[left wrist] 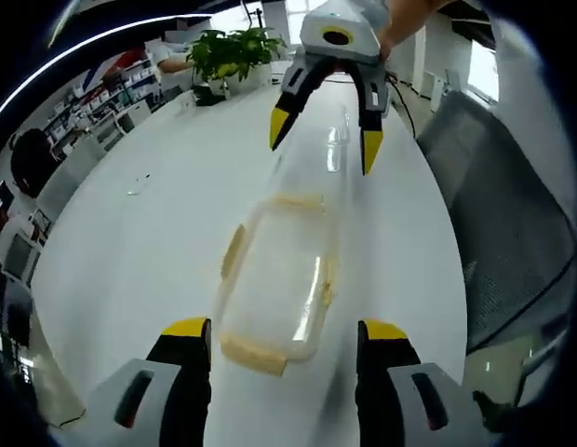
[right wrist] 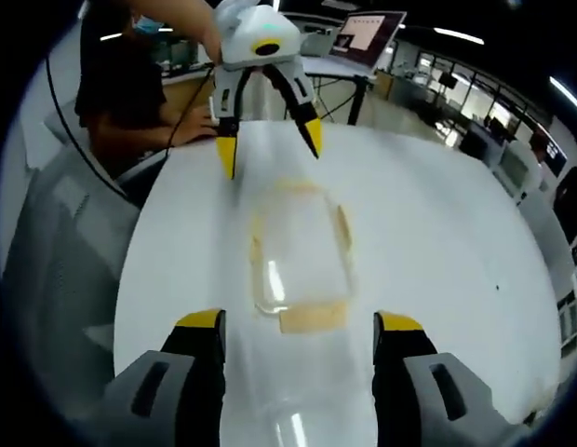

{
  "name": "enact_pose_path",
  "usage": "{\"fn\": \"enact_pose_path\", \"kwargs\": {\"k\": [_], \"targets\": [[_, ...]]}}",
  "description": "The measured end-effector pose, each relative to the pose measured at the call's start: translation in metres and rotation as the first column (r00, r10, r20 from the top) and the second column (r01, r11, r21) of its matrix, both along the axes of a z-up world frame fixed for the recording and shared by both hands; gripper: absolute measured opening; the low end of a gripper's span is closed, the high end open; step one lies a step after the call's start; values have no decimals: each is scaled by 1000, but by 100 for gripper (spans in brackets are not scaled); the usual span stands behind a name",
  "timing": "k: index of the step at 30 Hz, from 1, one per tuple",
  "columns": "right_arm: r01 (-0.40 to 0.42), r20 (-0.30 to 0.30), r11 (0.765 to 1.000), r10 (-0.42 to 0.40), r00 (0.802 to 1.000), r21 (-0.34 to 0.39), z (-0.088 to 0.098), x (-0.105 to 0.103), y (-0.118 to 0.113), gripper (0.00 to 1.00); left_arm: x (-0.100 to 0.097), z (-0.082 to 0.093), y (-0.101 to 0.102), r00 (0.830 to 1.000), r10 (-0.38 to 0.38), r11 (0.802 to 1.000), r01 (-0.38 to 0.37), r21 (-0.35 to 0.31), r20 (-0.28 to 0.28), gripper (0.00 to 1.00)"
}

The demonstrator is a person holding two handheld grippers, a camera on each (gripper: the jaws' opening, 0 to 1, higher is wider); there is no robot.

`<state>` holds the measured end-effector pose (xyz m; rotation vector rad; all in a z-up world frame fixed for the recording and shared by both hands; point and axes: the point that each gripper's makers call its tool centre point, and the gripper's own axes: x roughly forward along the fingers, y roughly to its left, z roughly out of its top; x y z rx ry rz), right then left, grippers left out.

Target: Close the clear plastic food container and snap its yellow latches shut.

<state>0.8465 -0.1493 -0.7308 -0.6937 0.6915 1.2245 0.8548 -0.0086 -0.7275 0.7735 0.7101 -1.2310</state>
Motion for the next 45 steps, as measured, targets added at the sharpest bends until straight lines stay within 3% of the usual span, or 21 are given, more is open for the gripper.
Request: {"fn": "enact_pose_path", "kwargs": {"k": [17, 28, 35, 45], "targets": [[-42, -43, 997, 39, 998, -57, -33, 7, 3, 62, 11, -29, 9, 994, -108, 992, 109, 63, -30, 59], [-53, -68, 997, 49, 997, -63, -40, 6, 9, 62, 20, -44, 19, 988, -144, 983, 149, 106, -50, 60], [-73, -69, 994, 68, 995, -80, -45, 4, 10, 62, 19, -55, 27, 979, -191, 968, 199, 154, -68, 60], [-88, -79, 990, 80, 994, -108, -54, 8, 8, 61, 25, -56, 24, 979, -176, 974, 188, 126, -101, 61]]}}
